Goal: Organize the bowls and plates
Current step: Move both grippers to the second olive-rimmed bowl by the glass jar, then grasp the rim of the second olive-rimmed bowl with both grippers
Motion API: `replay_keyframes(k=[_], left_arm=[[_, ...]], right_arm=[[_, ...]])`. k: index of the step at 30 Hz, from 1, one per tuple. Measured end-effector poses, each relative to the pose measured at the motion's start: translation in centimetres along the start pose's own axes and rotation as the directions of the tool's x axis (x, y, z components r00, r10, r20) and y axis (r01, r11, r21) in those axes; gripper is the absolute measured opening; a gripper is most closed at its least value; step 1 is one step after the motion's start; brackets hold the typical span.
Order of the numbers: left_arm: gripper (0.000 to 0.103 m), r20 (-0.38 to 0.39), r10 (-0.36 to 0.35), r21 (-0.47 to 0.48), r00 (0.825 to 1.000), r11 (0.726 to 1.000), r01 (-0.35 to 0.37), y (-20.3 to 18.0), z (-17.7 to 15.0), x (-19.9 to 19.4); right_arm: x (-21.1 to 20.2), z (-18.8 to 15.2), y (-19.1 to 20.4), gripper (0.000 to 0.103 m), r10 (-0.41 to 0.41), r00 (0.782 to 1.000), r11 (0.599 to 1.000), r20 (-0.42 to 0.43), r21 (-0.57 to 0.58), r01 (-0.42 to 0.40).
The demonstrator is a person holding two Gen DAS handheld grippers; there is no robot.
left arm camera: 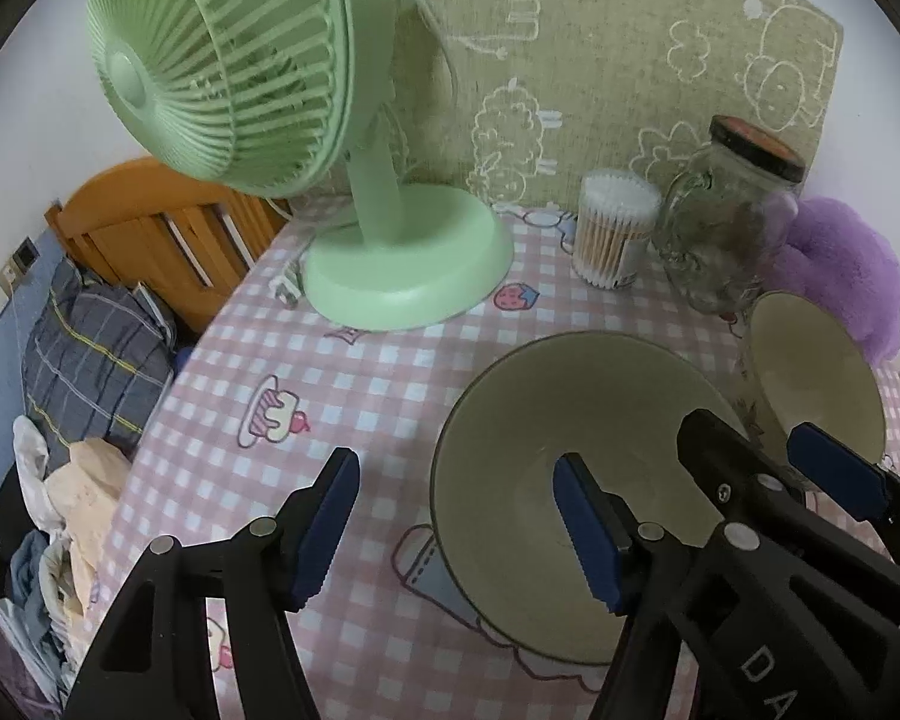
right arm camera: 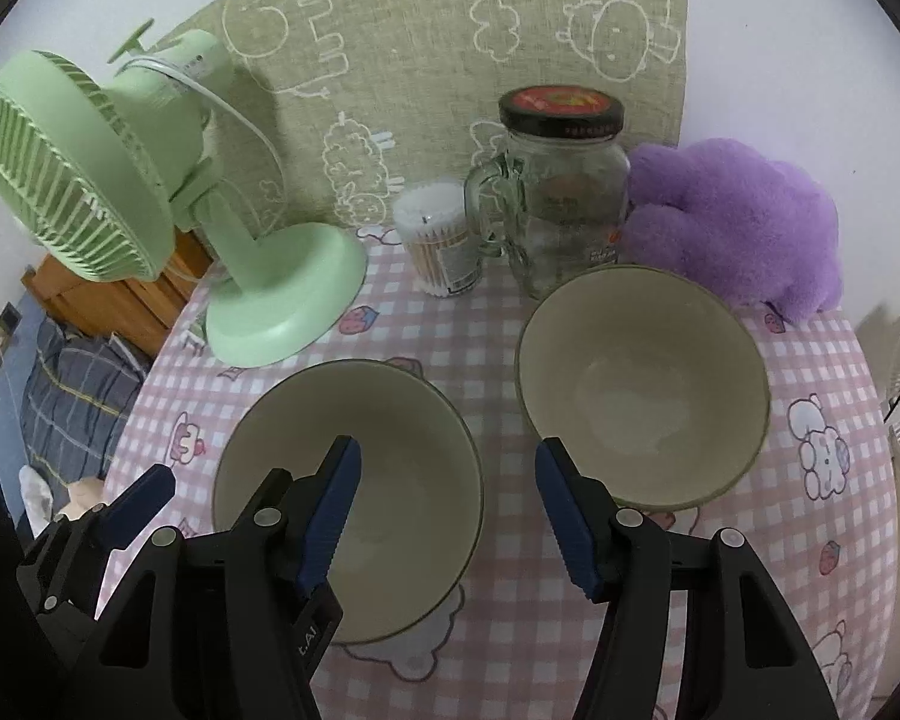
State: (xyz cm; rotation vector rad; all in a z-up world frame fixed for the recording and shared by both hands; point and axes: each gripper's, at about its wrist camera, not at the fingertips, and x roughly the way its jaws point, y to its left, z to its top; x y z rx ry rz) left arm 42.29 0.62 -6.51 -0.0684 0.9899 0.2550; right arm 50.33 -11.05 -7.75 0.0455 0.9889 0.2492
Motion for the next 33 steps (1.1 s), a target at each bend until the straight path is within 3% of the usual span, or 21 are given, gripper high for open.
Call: replay_keyframes(k=[5,8,11,15,19,33], left_arm=[[0.069,-0.017,-0.012,-0.009,1.000,1.000,0.012,0.2,-0.2,1.1],[0.063,-0.018,0.001,-0.013,1.000,1.000,-0.001,0.1,-0.2,1.7],[0.059,-0.031,-0.008,-0.016,0.999,1.000,0.008,0.1,-0.2,2.3],[0.040,-0.043,-0.009,0.000,0.999,1.000,0.009,-0.2,-0.4,2.8],[0.022,-0.035,-0.001,0.009,0.999,1.000,0.001,-0.2,-0.3,2.9],[0.019,-0.048,-0.013,0.019,0.999,1.000,0.013,0.0,-1.1,1.8]], right_arm=[[1.2,-0.3,0.0,0.060,0.013,1.000,1.000,-0.022,0.003,-0.013],[1.6,-0.4,-0.1,0.052,0.005,1.000,1.000,-0.021,0.010,-0.004],[1.9,-0.5,-0.5,0.052,-0.004,1.000,1.000,-0.027,0.024,0.005],[2.9,-0.6,-0.6,0.039,-0.013,0.999,1.000,-0.052,0.021,0.014],[3.5,-0.6,-0.3,0.019,-0.023,0.998,1.000,-0.053,0.002,0.023],[2.6,-0.8,0.2,0.016,-0.044,0.998,0.998,-0.041,-0.040,0.042]])
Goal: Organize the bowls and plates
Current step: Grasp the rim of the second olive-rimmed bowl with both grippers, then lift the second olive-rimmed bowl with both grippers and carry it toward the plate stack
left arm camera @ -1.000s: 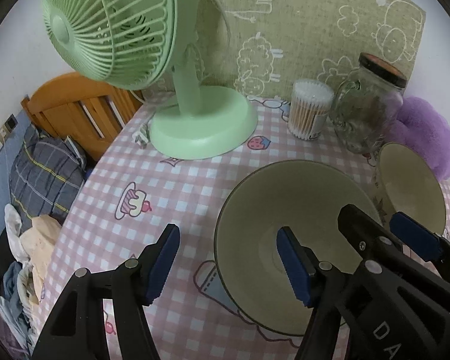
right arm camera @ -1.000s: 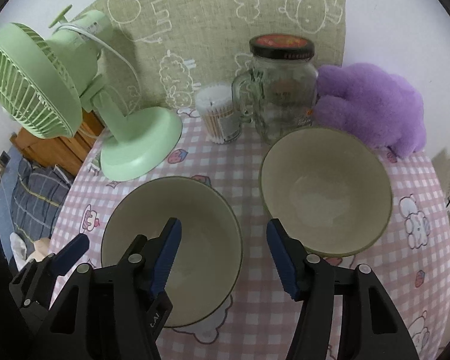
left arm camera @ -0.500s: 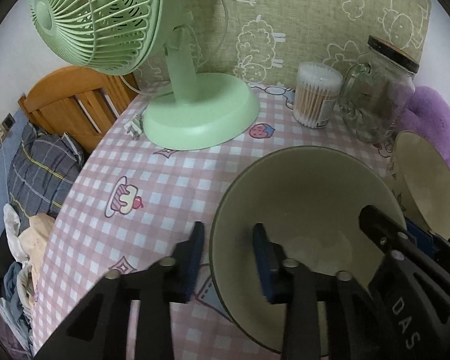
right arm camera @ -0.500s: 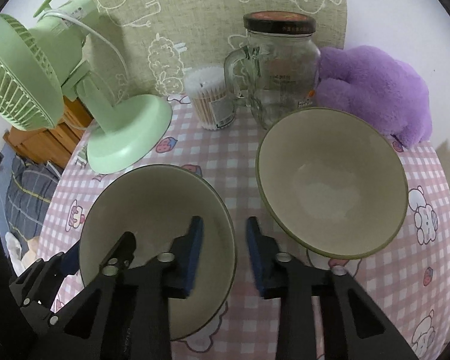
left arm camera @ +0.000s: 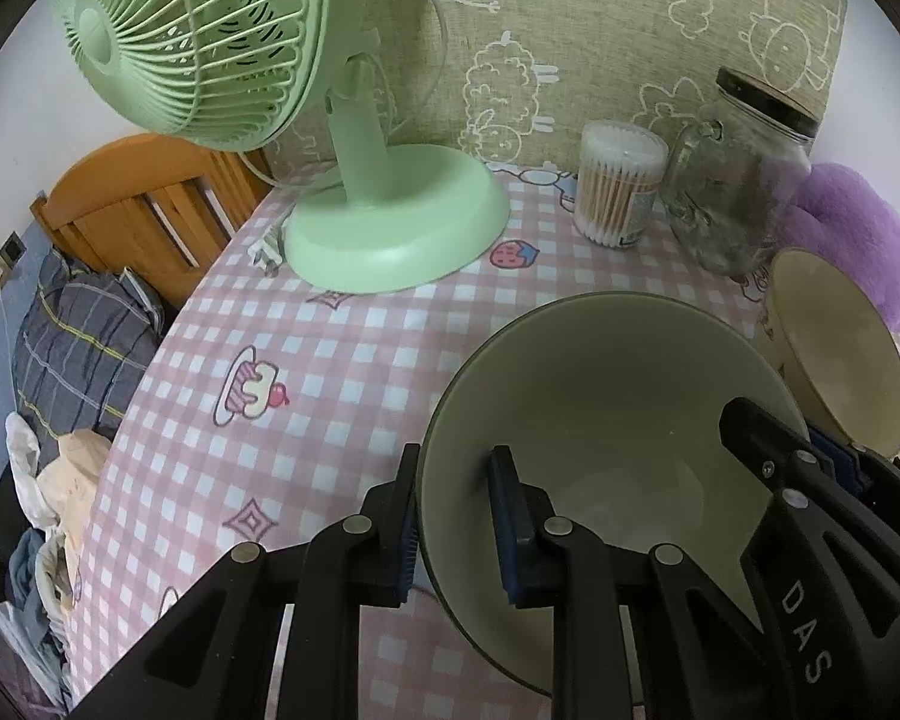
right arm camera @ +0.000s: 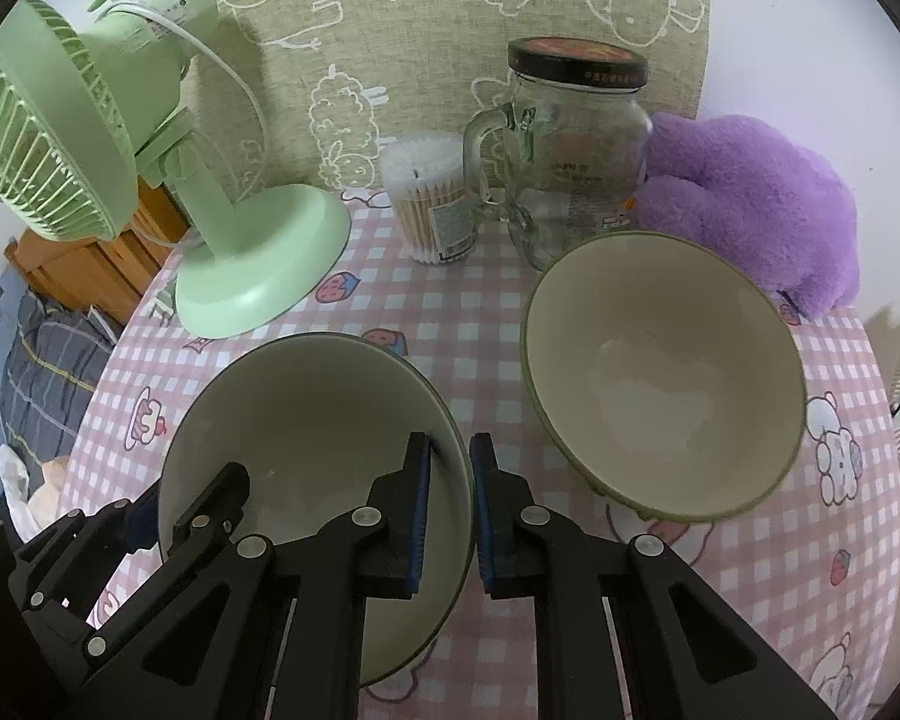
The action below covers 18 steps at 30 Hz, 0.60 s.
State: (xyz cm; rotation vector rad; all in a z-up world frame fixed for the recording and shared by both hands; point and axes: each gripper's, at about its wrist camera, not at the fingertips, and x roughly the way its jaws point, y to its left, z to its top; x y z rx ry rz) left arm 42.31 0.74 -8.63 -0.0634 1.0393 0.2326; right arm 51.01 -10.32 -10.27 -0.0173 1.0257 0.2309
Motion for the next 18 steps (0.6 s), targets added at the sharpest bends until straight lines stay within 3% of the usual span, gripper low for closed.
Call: replay_keyframes(k=[18], left_arm=[[0.019,0.029,-0.033,0.003,0.999,0.999,0.033,1.0,-3.0,-6.5]], right_arm=[[-6.9,-3.3,0.5,0.016,-0.005,1.000,1.000,0.024,0.008,0.005]])
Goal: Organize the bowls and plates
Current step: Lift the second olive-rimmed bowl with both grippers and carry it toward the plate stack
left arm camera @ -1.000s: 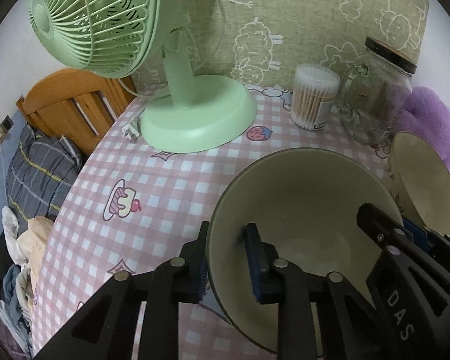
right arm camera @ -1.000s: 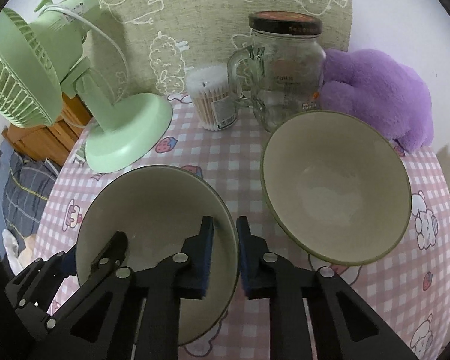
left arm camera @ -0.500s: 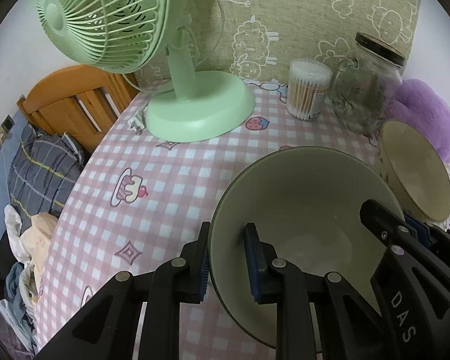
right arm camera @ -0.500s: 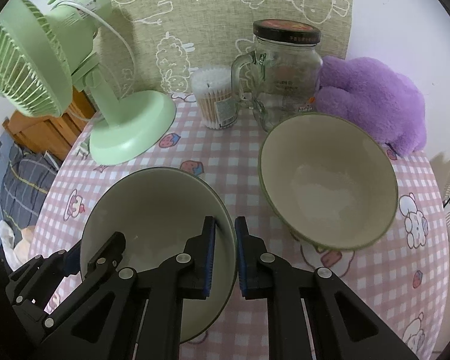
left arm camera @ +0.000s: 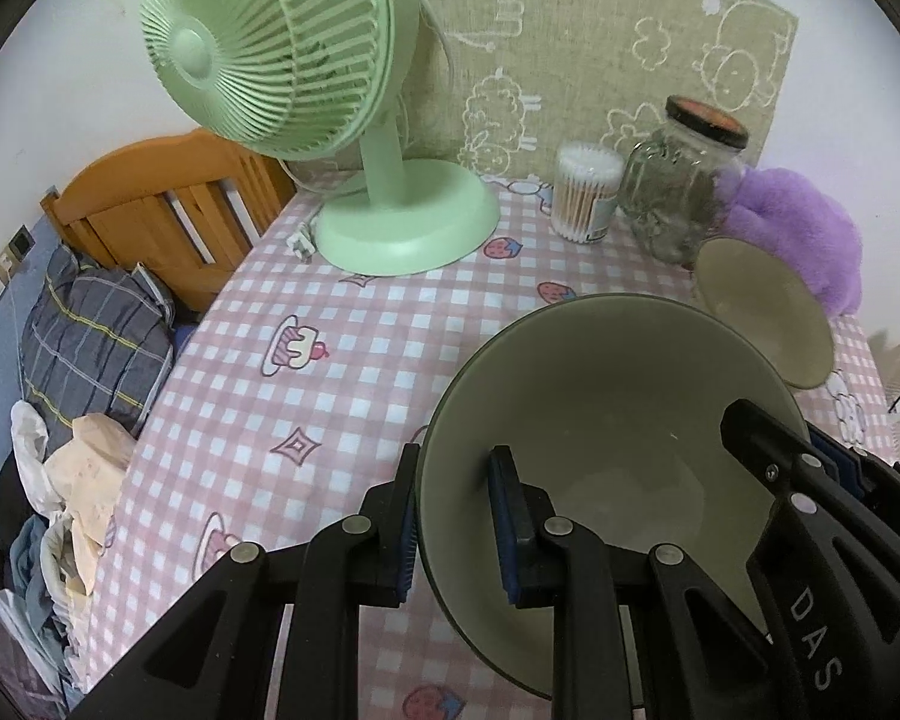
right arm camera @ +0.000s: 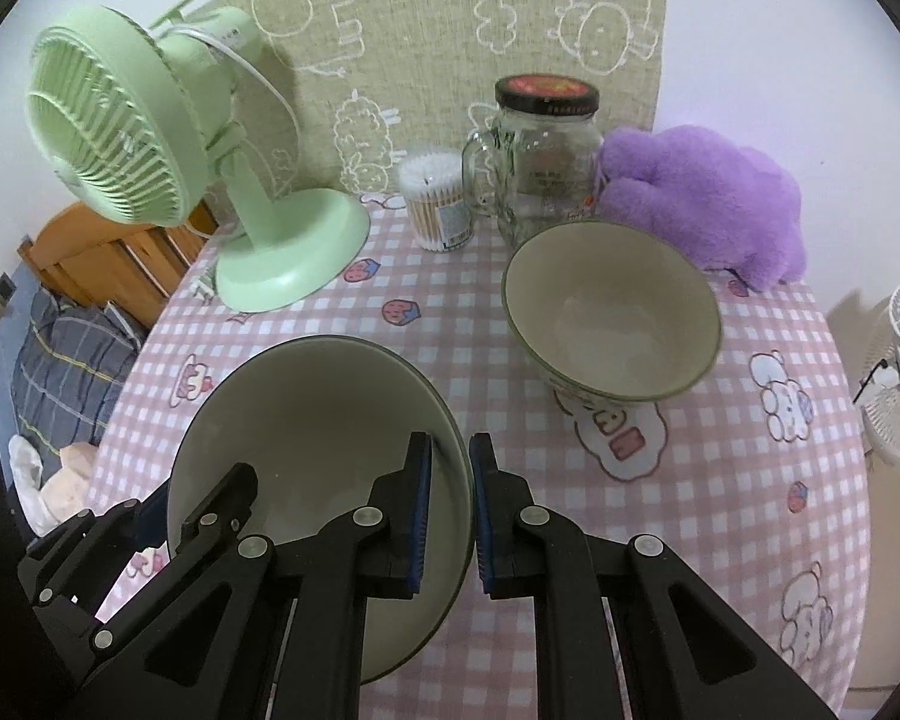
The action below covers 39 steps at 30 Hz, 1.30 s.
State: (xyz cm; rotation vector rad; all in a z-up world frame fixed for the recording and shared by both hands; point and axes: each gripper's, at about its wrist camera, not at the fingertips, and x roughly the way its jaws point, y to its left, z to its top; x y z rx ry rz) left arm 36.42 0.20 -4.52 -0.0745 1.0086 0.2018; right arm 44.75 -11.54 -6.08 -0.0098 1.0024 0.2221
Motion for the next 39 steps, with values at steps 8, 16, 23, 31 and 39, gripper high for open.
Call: replay_keyframes(k=[8,16,23,31,39], left_arm=[[0.019,0.039,-0.038,-0.001,0.998,0.999,0.038,1.3,-1.3,-3.8],[0.020,0.084,-0.067,0.058,0.994,0.996,0.062,2.5,-2.9,-7.7],[0.020,0.096,-0.104,0.078,0.990,0.992,0.097,3.9,-5.3,-10.4],[0.020,0.103,-0.161,0.126,0.982,0.981,0.148,5.4,-8.2,-12.8],[0.020,0.085,-0.213,0.199,0.973,0.961,0.193,5.9,-11.5,-14.0]], right_arm=[[-4.2,-1.3,0.8,0.016,-0.016,0.999,1.000,0.042,0.012,0.015],[-8.8,-3.5,2.0,0.016,-0.052,0.996,0.998,0.075,0.037,0.049],[-12.3,-6.1,3.3,0.016,-0.086,0.992,0.995,0.091,0.064,0.080],[-15.6,-9.5,4.8,0.016,-0.135,0.985,0.987,0.109,0.097,0.124],[-17.9,-13.7,5.6,0.016,-0.189,0.976,0.972,0.106,0.163,0.171]])
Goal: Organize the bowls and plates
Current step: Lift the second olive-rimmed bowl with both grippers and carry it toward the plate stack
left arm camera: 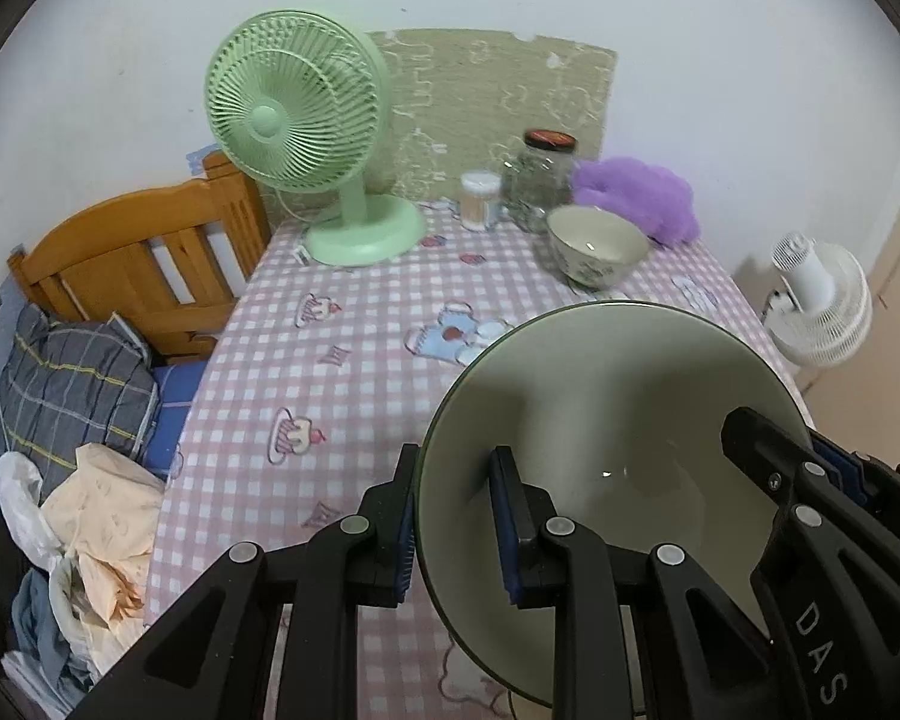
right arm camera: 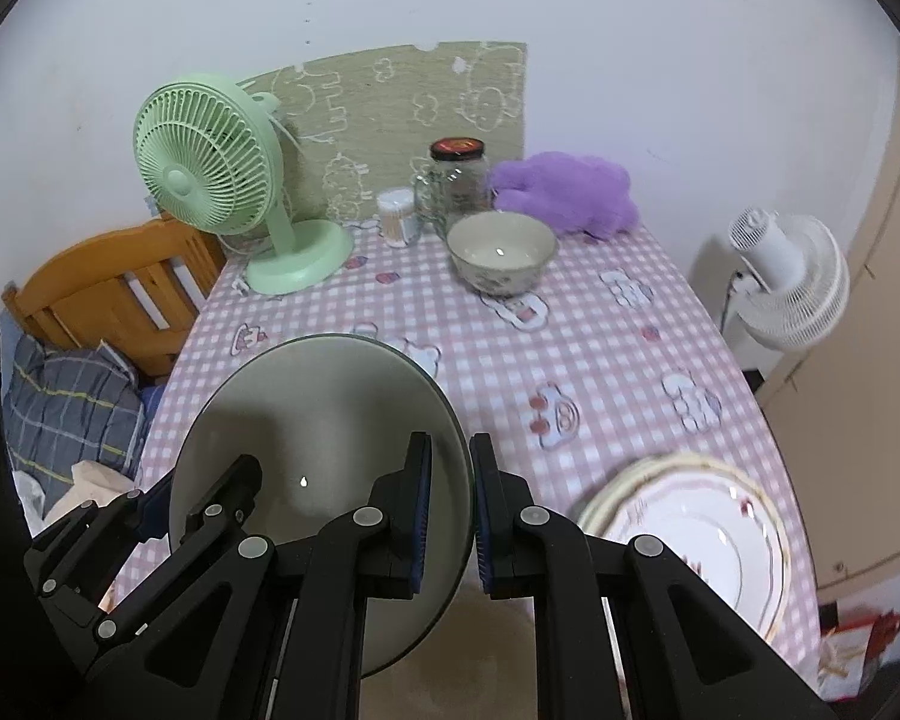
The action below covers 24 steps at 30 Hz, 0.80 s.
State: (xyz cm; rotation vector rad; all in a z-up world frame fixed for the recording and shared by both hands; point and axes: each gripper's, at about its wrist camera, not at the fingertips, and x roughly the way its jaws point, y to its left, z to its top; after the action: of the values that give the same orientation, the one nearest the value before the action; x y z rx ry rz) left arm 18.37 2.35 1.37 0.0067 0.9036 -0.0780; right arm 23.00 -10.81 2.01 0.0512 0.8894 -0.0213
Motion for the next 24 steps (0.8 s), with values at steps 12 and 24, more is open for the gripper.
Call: replay_keyframes(k=[12,24], left_arm=[[0.020,-0.050,-0.010,0.020,0.999,1.000,0.011,-2.0,-5.3,-0.2],[0.021,-0.102,0.030,-0.010,0.994,0.999,-0.031,-2.9,-8.9,0.9]], right_arm=[[-1.0,-5.8,-2.4,0.016,-0.023,0.998,0.999,-0.058,0.024,0.025],[0.3,-9.2,-3.6,0.016,0.008,0.992,1.000,-0.128,-0.025,-0.011]])
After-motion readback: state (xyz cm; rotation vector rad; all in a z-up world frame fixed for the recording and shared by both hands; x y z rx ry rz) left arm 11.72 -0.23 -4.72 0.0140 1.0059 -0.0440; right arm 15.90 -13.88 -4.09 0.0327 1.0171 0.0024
